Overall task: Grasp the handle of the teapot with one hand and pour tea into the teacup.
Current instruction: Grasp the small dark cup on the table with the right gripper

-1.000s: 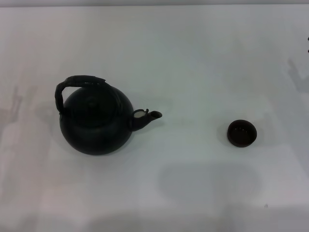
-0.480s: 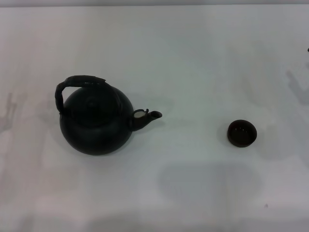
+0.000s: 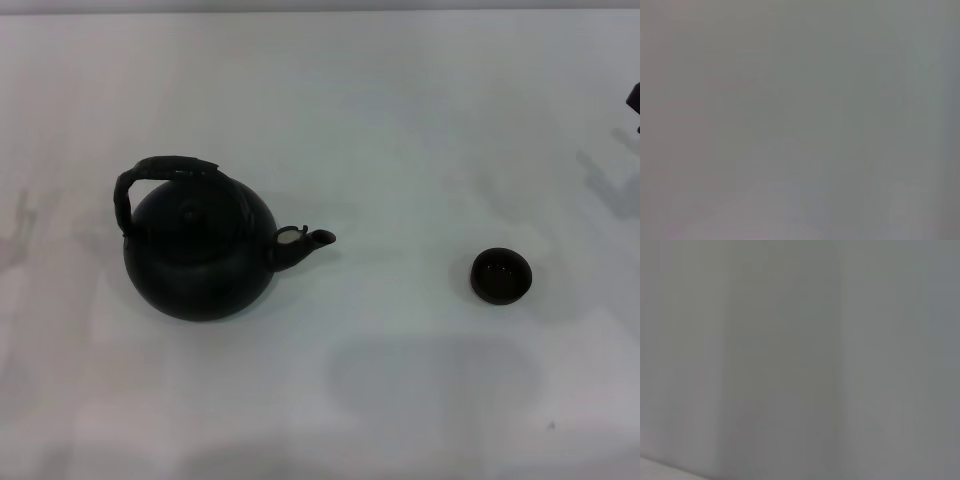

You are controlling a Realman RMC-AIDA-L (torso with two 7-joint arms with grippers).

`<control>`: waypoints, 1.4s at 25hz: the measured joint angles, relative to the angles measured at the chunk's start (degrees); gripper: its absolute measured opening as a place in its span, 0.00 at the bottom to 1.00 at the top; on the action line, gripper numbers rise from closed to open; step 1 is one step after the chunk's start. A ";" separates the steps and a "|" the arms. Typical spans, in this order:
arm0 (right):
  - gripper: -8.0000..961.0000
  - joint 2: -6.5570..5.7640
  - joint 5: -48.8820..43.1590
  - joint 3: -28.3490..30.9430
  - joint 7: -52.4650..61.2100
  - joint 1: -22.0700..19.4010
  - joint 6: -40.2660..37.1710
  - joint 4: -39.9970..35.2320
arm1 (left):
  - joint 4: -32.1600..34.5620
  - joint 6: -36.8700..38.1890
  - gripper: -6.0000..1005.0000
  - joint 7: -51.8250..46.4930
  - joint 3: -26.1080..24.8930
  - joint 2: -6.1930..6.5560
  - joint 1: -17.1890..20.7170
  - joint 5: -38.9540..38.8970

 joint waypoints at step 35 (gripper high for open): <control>0.91 0.54 -46.87 -2.69 35.49 6.06 8.22 -27.25 | 2.22 0.10 0.72 -0.29 0.08 0.17 -0.43 0.02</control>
